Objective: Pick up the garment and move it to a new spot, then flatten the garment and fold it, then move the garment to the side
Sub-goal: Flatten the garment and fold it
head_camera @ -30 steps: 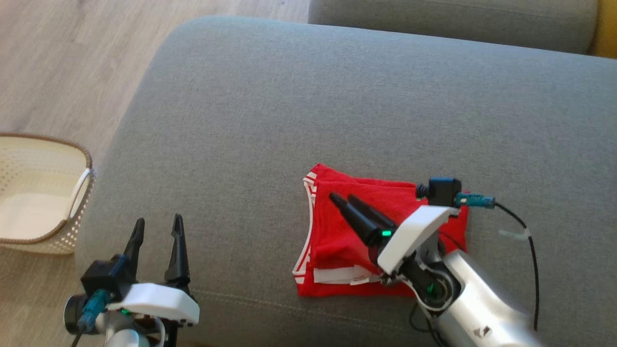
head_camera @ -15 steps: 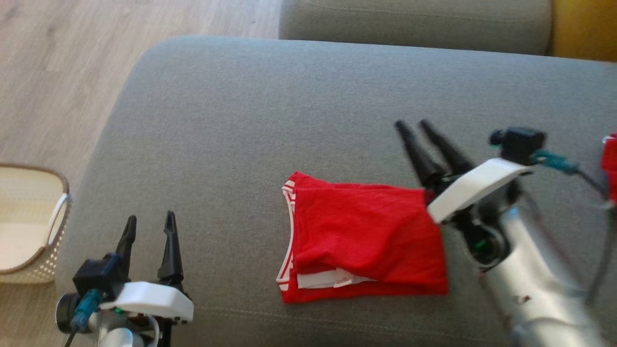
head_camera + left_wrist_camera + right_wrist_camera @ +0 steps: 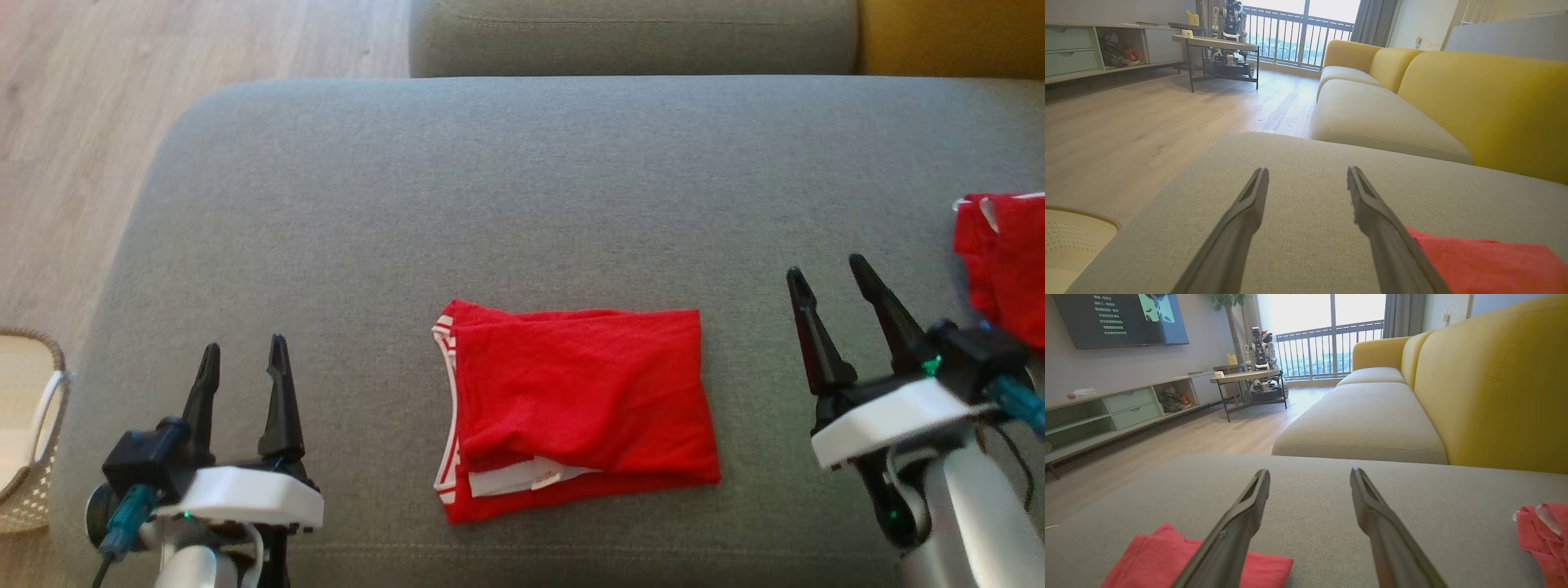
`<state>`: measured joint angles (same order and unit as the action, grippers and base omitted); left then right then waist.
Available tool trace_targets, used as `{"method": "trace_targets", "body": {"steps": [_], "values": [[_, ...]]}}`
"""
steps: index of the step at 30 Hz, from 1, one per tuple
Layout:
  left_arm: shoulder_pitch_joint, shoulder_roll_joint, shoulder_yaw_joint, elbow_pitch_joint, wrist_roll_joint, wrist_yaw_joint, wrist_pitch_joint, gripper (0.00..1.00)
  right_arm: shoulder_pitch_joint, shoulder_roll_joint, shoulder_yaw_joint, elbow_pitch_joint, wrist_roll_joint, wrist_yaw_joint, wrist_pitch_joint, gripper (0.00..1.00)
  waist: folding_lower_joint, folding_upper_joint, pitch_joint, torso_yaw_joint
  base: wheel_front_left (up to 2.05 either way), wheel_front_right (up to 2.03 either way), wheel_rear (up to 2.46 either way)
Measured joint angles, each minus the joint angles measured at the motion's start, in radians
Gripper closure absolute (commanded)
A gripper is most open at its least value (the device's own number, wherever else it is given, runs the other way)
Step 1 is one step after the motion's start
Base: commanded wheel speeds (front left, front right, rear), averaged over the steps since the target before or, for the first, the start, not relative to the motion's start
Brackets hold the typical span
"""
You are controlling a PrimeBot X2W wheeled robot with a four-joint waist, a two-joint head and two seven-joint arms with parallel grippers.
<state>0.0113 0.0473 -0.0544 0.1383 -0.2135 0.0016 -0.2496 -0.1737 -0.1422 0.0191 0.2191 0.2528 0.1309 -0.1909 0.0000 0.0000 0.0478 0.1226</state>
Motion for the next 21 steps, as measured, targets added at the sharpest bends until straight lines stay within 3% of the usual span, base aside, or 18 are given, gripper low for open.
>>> {"method": "trace_targets", "body": {"steps": [8, 21], "values": [[0.004, 0.000, -0.014, -0.005, -0.002, 0.002, 0.000, 0.00, 0.089, 0.059, -0.060, -0.002, -0.042, 0.000, -0.025, 0.00, 0.0000, 0.0000, -0.007, -0.034, 0.00, 0.00, 0.00], [0.035, 0.000, -0.027, -0.003, -0.002, 0.007, 0.000, 0.00, 0.104, 0.081, -0.073, 0.011, -0.061, 0.000, -0.044, 0.00, 0.0000, 0.0000, -0.023, -0.046, 0.00, 0.00, 0.00]]}}
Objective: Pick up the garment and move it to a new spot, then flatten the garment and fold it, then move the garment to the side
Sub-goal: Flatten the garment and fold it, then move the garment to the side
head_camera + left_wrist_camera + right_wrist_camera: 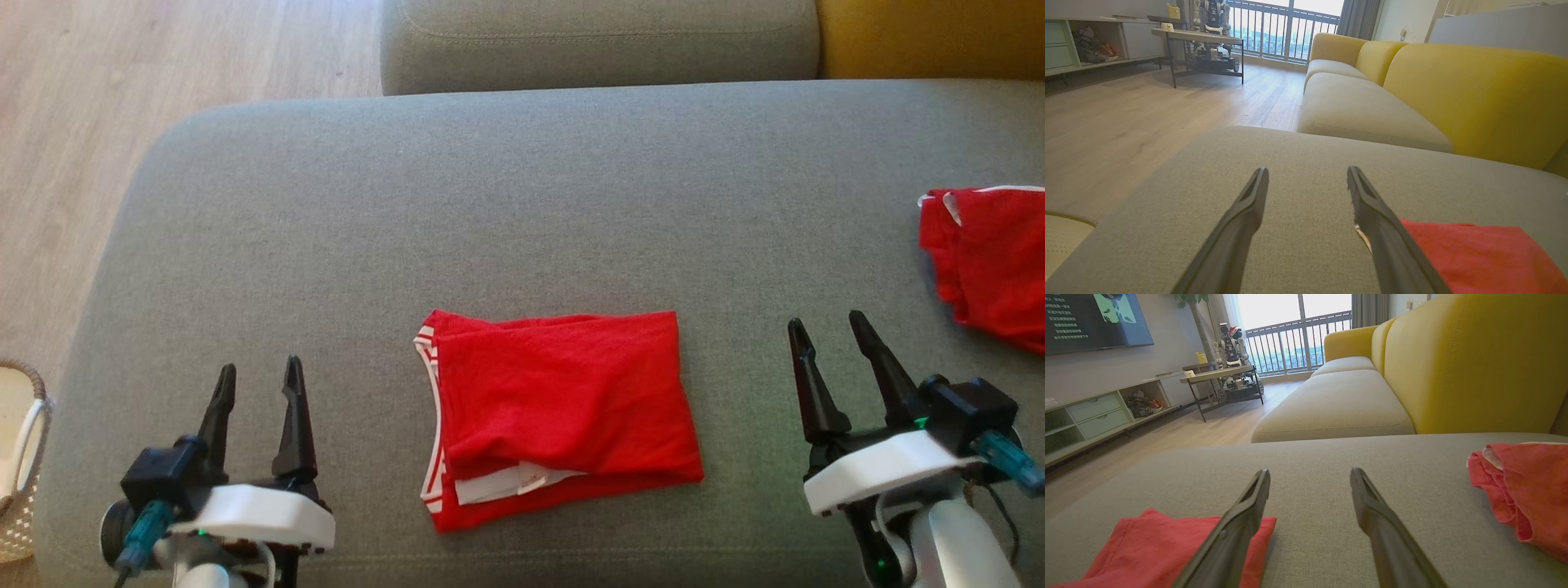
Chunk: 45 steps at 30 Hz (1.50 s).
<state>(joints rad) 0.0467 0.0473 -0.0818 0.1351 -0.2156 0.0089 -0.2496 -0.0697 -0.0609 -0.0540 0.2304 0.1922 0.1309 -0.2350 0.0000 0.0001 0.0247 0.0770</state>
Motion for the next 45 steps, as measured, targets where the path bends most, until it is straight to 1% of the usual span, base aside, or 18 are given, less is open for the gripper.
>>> {"method": "trace_targets", "body": {"steps": [12, 14, 19, 23, 26, 29, 33, 38, 39, 40, 41, 45], "values": [[0.000, 0.000, -0.024, 0.016, 0.000, -0.006, 0.000, 0.00, 0.000, 0.007, -0.017, 0.006, -0.009, 0.000, -0.004, 0.00, 0.0000, 0.0000, 0.005, 0.015, 0.00, 0.00, 0.00], [0.000, 0.000, -0.031, 0.018, 0.000, -0.009, 0.000, 0.00, 0.000, 0.007, -0.009, 0.016, -0.003, 0.000, 0.008, 0.00, 0.0000, 0.0000, 0.010, 0.022, 0.00, 0.00, 0.00], [-0.001, 0.000, -0.037, 0.028, 0.000, -0.009, 0.000, 0.00, -0.001, 0.010, 0.043, 0.094, 0.102, 0.000, 0.125, 0.00, 0.0000, 0.0000, 0.028, 0.044, 0.00, 0.00, 0.00], [-0.012, 0.000, -0.048, 0.050, 0.000, -0.009, 0.000, 0.00, -0.005, 0.010, 0.078, 0.169, 0.137, 0.000, 0.170, 0.00, 0.0000, 0.0000, 0.043, 0.067, 0.00, 0.00, 0.00], [-0.016, 0.000, -0.053, 0.055, 0.001, -0.009, 0.000, 0.00, -0.024, 0.010, 0.094, 0.222, 0.187, 0.000, 0.192, 0.00, 0.0000, 0.0000, 0.054, 0.088, 0.00, 0.00, 0.00], [-0.019, 0.000, -0.053, 0.055, 0.001, -0.009, 0.000, 0.00, -0.043, 0.010, 0.097, 0.251, 0.186, 0.000, 0.198, 0.00, 0.0000, 0.0000, 0.060, 0.100, 0.00, 0.00, 0.00], [-0.030, 0.000, -0.054, 0.055, 0.001, -0.010, 0.000, 0.00, -0.081, 0.010, 0.107, 0.303, 0.224, 0.000, 0.202, 0.00, 0.0001, 0.0000, 0.073, 0.124, 0.00, 0.00, 0.00], [-0.033, 0.000, -0.057, 0.054, 0.001, -0.010, 0.000, 0.00, -0.120, 0.009, 0.115, 0.365, 0.231, 0.000, 0.204, 0.00, 0.0001, 0.0000, 0.086, 0.141, 0.00, 0.00, 0.00], [-0.033, 0.000, -0.058, 0.054, 0.001, -0.010, 0.000, 0.00, -0.128, 0.009, 0.120, 0.375, 0.231, 0.000, 0.202, 0.33, 0.0000, 0.0000, 0.088, 0.143, 0.00, 0.00, 0.00], [-0.033, 0.000, -0.059, 0.054, 0.001, -0.010, 0.000, 0.00, -0.137, 0.009, 0.125, 0.383, 0.231, 0.000, 0.200, 0.95, 0.0000, 0.0000, 0.089, 0.144, 0.00, 0.00, 0.00], [-0.033, 0.000, -0.059, 0.054, 0.001, -0.010, 0.000, 0.00, -0.155, 0.008, 0.137, 0.398, 0.213, 0.000, 0.198, 1.00, 0.0001, 0.0000, 0.092, 0.146, 0.00, 0.00, 0.00], [-0.034, 0.000, -0.058, 0.054, 0.002, -0.009, 0.000, 0.00, -0.170, 0.008, 0.156, 0.425, 0.155, 0.000, 0.163, 1.00, 0.0001, 0.0000, 0.093, 0.141, 0.00, 0.00, 0.00]]}}
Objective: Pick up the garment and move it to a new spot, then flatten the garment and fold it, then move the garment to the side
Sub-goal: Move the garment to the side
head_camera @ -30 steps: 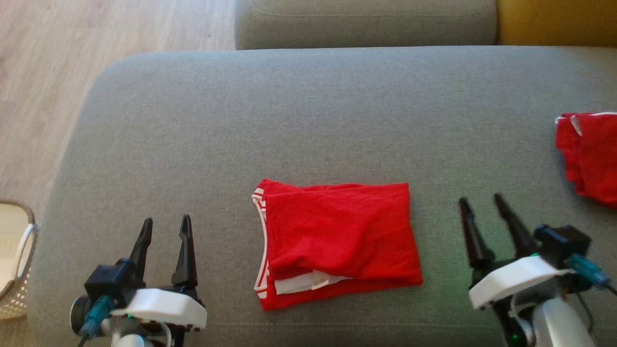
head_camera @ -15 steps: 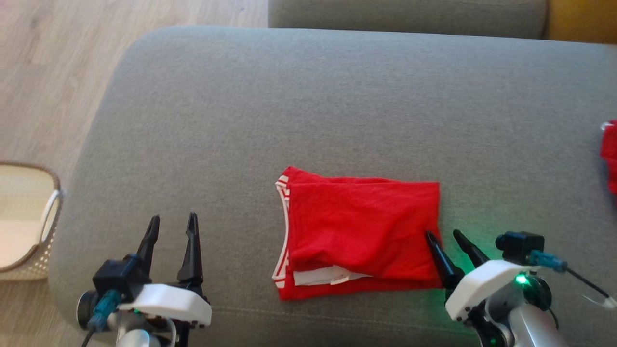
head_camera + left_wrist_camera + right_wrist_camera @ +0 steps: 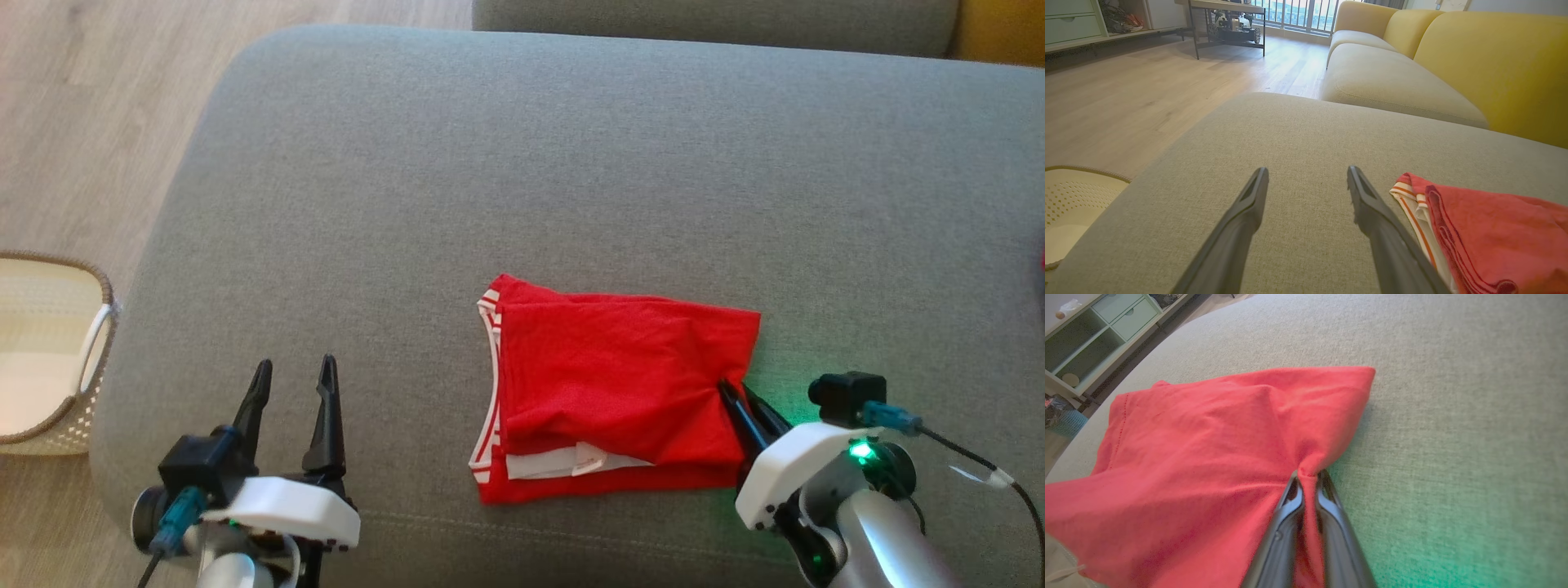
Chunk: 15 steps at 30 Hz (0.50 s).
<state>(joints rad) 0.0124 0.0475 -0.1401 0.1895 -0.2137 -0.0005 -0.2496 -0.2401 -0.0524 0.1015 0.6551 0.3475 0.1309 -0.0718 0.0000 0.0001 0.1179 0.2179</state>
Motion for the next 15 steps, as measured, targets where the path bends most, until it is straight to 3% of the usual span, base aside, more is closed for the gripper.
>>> {"method": "trace_targets", "body": {"steps": [7, 15], "values": [[-0.001, 0.000, 0.000, -0.003, 0.013, -0.001, 0.000, 0.00, -0.030, -0.025, 0.023, 0.007, -0.122, 0.000, -0.040, 1.00, 0.0000, 0.0000, -0.002, -0.037, 0.00, 0.00, 0.00], [-0.030, 0.000, -0.006, -0.029, 0.037, -0.009, 0.000, 0.00, -0.112, -0.128, 0.056, -0.112, -0.207, 0.000, -0.032, 1.00, 0.0000, 0.0000, 0.012, -0.128, 0.00, 0.00, 0.00]]}}
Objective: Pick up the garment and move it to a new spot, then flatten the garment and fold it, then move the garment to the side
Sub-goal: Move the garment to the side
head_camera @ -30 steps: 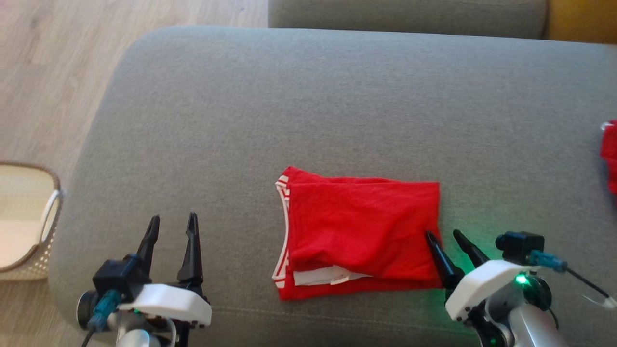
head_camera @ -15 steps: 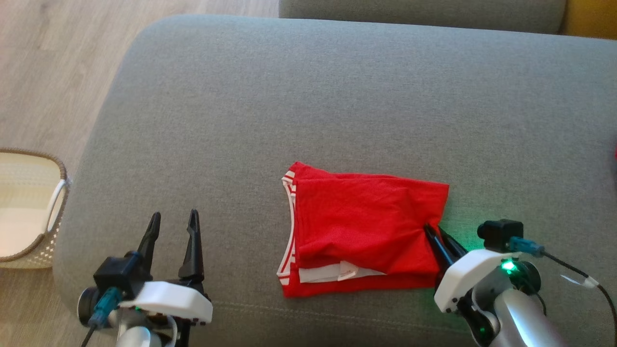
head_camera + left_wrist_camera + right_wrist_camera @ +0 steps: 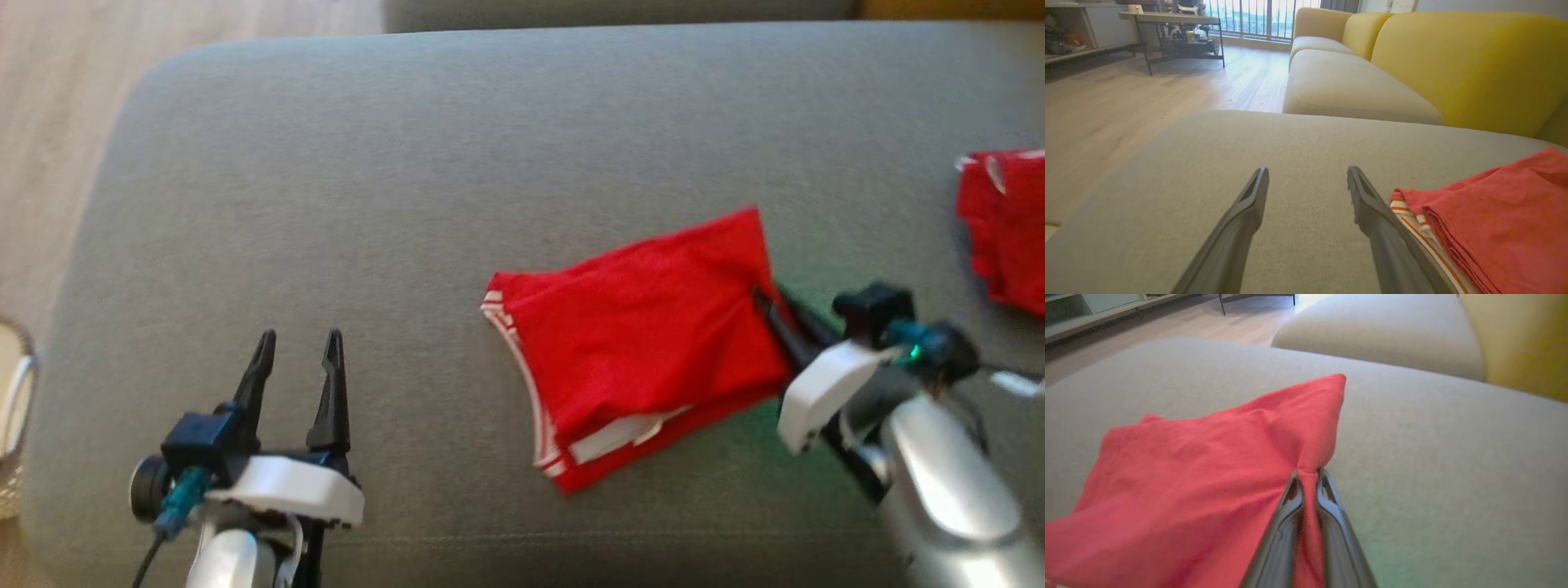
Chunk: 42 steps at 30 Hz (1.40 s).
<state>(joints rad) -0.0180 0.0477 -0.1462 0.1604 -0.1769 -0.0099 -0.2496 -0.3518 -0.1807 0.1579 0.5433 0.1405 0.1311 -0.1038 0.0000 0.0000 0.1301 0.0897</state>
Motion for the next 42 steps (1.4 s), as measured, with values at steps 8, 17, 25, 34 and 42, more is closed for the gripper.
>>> {"method": "trace_targets", "body": {"steps": [8, 17, 25, 34, 42], "values": [[-0.130, 0.000, -0.046, -0.024, 0.065, -0.044, 0.000, 0.00, -0.146, -0.130, -0.038, -0.097, 0.055, 0.000, 0.088, 1.00, 0.0001, 0.0000, 0.074, -0.113, 0.00, 0.00, 0.00], [-0.345, 0.034, -0.113, -0.028, 0.138, -0.083, -0.007, 0.00, -0.352, -0.221, -0.134, -0.079, 0.096, 0.000, 0.104, 1.00, 0.0002, 0.0000, 0.228, -0.227, 0.00, 0.00, 0.00], [-0.454, 0.076, -0.163, -0.009, 0.157, -0.105, 0.004, 0.00, -0.452, -0.241, -0.259, 0.035, 0.066, 0.000, 0.084, 1.00, 0.0002, 0.0000, 0.343, -0.325, 0.00, 0.00, 0.00], [-0.476, 0.100, -0.198, -0.022, 0.157, -0.110, 0.037, 0.00, -0.509, -0.217, -0.241, 0.100, -0.022, 0.000, 0.012, 1.00, 0.0002, 0.0000, 0.411, -0.385, 0.00, 0.00, 0.00], [-0.475, 0.117, -0.200, -0.038, 0.156, -0.110, 0.055, 0.00, -0.519, -0.187, -0.241, 0.154, -0.042, 0.000, -0.044, 0.19, 0.0000, 0.0000, 0.422, -0.395, 0.00, 0.00, 0.00]]}}
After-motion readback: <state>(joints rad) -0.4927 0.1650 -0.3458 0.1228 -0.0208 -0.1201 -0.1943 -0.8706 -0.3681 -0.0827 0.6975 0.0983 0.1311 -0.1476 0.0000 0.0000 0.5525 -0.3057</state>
